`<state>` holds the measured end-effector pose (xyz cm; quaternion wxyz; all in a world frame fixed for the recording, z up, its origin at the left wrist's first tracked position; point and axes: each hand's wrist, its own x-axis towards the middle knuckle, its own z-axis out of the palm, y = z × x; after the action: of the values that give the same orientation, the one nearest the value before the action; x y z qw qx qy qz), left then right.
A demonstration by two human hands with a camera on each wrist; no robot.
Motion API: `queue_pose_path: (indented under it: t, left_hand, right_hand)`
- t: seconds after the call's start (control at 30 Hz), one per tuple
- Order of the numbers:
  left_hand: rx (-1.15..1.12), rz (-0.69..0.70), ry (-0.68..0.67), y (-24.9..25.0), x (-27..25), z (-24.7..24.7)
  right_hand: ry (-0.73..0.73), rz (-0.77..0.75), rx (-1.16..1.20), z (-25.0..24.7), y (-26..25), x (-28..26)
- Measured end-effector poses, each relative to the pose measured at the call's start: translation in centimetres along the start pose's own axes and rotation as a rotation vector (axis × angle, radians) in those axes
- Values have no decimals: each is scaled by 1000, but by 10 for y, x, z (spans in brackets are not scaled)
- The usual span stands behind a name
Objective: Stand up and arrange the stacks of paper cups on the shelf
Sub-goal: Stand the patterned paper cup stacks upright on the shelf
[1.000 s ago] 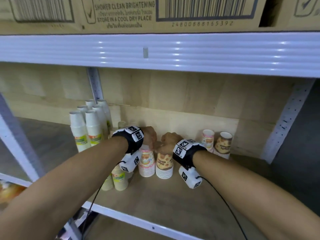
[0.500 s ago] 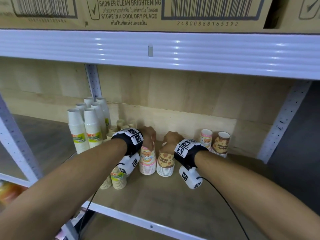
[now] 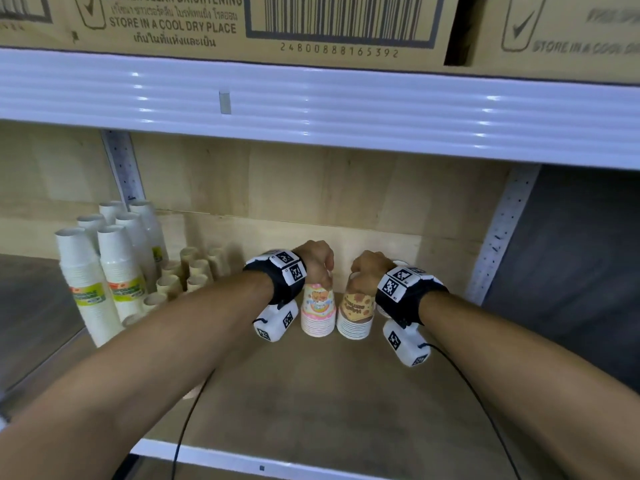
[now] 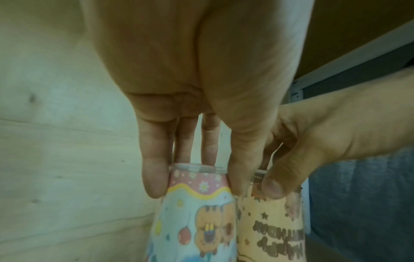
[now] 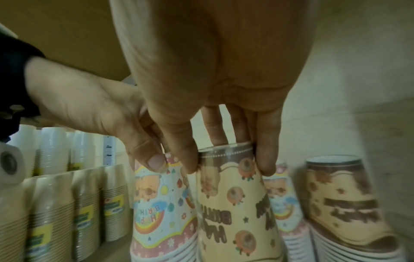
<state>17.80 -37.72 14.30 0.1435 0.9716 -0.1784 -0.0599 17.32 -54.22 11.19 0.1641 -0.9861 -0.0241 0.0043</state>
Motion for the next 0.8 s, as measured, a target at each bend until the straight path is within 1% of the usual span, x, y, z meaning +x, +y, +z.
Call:
queue_pose_path:
  t: [0.17,0.33,0.43,0.5,0.6,0.7,0.73,0.8]
  left_hand:
    - [-5,70,13,29,21,16]
    - [-20,110,38,49,36,33]
    - [-27,122,26,58,43,40]
    - [-37,122,17,62,47,44]
    - [-43,119,15,64,53,48]
    - [-47,117,-1,65,57,51]
    - [-44,121,-4,65,58,52]
    - [-39,130,-10,65,59,53]
  right_hand:
    - [23,48,-32,-11,32,-11]
    - [26,52,36,-11,59,-14]
    - [13,105,49,-7,76,-10]
    - [19,122,24,-7,83,-10]
    - [26,84,42,-4,90,-7]
    - [21,132,67,-3,94,-6]
    - [24,121,72,-2,92,-6]
    - [81,88,85,3,89,-5]
